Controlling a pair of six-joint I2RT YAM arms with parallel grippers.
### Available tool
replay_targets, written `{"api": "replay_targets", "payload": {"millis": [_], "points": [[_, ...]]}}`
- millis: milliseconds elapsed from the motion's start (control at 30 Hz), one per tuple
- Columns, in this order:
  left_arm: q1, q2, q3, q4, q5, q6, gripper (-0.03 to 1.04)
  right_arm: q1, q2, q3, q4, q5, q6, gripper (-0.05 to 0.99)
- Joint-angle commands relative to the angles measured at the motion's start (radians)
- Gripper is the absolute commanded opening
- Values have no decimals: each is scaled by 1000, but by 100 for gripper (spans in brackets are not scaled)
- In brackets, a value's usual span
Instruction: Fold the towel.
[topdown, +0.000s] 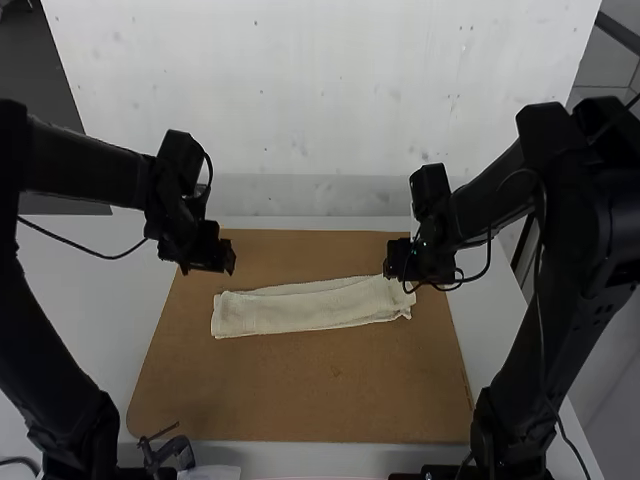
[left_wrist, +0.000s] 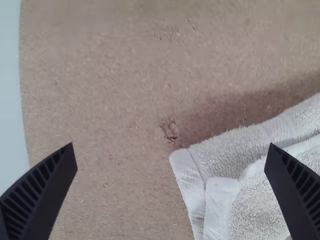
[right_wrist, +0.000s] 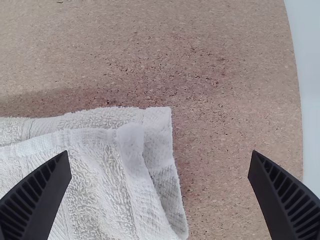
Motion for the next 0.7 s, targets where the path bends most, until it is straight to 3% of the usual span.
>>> {"api": "replay_targets", "payload": {"millis": [0, 100, 200, 333, 400, 500, 567, 600, 667], "points": [[35, -54, 29, 6, 28, 17, 96, -31, 45, 40, -22, -69, 66, 90], [47, -63, 29, 9, 29, 15, 96, -37, 117, 54, -14, -73, 82, 90], [73, -84, 21, 21, 77, 17, 96, -35, 175, 71, -14, -84, 89, 90], [90, -84, 21, 26, 89, 17, 96, 9, 221, 86, -26, -78, 103, 85], [97, -81, 21, 26, 95, 17, 96, 38, 237, 91, -32, -72, 121, 70], [110, -78, 18, 28, 103, 17, 96, 57, 243, 101, -40, -40, 140, 29], [116, -75, 17, 35, 103, 17, 96, 58, 244, 111, -52, -20, 138, 8], [119, -74, 15, 35, 103, 18, 96, 55, 244, 112, -55, -15, 138, 1], [124, -72, 11, 37, 103, 21, 96, 41, 244, 120, -72, -14, 138, 2]]}}
